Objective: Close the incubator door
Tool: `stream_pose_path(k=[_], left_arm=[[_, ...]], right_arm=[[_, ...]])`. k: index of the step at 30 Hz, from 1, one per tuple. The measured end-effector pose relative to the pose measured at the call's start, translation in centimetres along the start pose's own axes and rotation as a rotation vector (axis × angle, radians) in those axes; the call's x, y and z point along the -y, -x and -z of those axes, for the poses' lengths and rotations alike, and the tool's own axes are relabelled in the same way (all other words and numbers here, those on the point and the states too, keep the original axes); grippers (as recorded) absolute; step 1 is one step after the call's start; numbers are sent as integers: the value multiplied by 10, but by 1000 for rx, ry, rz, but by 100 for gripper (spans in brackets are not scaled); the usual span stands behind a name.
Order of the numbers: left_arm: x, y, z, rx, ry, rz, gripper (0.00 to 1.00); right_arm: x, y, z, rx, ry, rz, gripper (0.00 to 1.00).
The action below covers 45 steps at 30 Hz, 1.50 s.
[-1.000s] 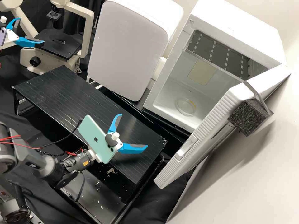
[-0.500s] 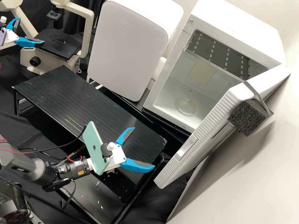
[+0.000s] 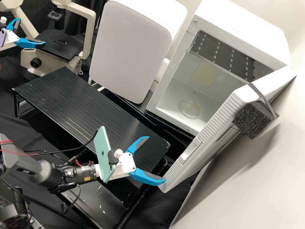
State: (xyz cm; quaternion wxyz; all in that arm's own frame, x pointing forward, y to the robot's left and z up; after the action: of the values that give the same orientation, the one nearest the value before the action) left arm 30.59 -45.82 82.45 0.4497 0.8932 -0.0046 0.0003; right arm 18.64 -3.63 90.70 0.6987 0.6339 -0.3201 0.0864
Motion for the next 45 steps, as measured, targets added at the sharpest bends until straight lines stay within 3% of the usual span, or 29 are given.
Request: stream_pose_path(k=[5,19,25,33,41,45], left_arm=[[0,0,0,0,0,0,100],[0,0,0,0,0,0,100],[0,0,0,0,0,0,100],[0,0,0,0,0,0,100],[0,0,0,0,0,0,100],[0,0,0,0,0,0,100]], right_arm=[[2,-8,-3,31,26,-10,100],[2,-12,-5,49,19,-21,100],[-6,-2,-1,25,14,-43,100],[-28,14,9,-48,-19,-120,100],[-37,7,2,-25,14,-157,100],[-31,-2,-5,7,21,-132,100]])
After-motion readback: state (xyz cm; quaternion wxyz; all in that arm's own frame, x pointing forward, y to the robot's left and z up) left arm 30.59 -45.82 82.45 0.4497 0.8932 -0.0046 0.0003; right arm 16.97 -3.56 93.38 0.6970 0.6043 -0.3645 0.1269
